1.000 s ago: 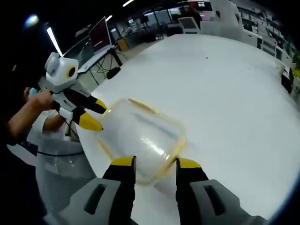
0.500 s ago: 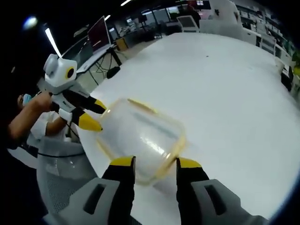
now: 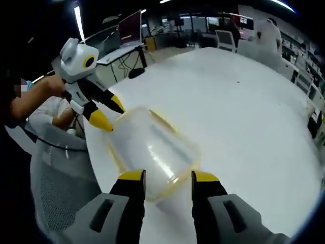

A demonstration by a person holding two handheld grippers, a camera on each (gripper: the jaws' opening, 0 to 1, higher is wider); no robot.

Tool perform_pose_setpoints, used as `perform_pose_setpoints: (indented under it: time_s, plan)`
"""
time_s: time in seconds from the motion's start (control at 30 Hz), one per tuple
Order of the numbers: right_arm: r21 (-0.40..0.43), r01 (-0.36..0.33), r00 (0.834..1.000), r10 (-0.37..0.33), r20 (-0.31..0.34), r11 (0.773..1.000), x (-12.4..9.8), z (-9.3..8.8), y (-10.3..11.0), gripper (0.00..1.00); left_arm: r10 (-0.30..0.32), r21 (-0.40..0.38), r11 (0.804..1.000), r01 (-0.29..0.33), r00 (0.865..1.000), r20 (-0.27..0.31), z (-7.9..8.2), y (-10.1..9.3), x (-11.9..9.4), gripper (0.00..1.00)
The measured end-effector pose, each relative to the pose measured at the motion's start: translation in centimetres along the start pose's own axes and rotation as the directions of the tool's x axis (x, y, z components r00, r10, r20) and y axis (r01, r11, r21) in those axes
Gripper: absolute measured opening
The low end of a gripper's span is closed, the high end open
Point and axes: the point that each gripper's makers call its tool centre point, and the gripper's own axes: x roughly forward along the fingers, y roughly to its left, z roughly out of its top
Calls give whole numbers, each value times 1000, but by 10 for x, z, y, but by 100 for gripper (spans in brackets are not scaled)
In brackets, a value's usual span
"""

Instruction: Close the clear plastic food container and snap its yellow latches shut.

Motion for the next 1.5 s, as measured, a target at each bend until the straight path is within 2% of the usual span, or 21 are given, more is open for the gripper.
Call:
perform_pose_setpoints:
  time_s: [0.23, 0.43, 0.6, 0.8, 1.2, 1.33, 1.5]
  plan:
    - [-72, -29, 999, 32, 30, 997, 3, 17, 3, 32, 5, 70, 998, -7, 1000, 28, 14, -3, -2, 28]
    - [-132, -65, 997, 70, 35, 989, 10, 27, 10, 30, -26, 145, 989, 18, 998, 53, 25, -14, 3, 28]
    - [-187, -111, 993, 118, 30, 976, 17, 32, 18, 26, -68, 195, 979, 58, 997, 43, 29, -26, 14, 27]
    - [-245, -143, 989, 150, 12, 959, 26, 37, 22, 27, -85, 233, 969, 77, 996, 27, 33, -32, 23, 26]
    - [-339, -212, 977, 206, -54, 917, 44, 41, 26, 22, -111, 328, 938, 114, 993, -26, 28, -44, 33, 26]
    - [-364, -229, 973, 222, -60, 903, 47, 43, 28, 27, -122, 341, 932, 124, 992, -28, 26, -50, 33, 26]
    - [-371, -255, 966, 250, -62, 893, 48, 46, 28, 34, -126, 390, 911, 132, 991, -41, 19, -59, 31, 28]
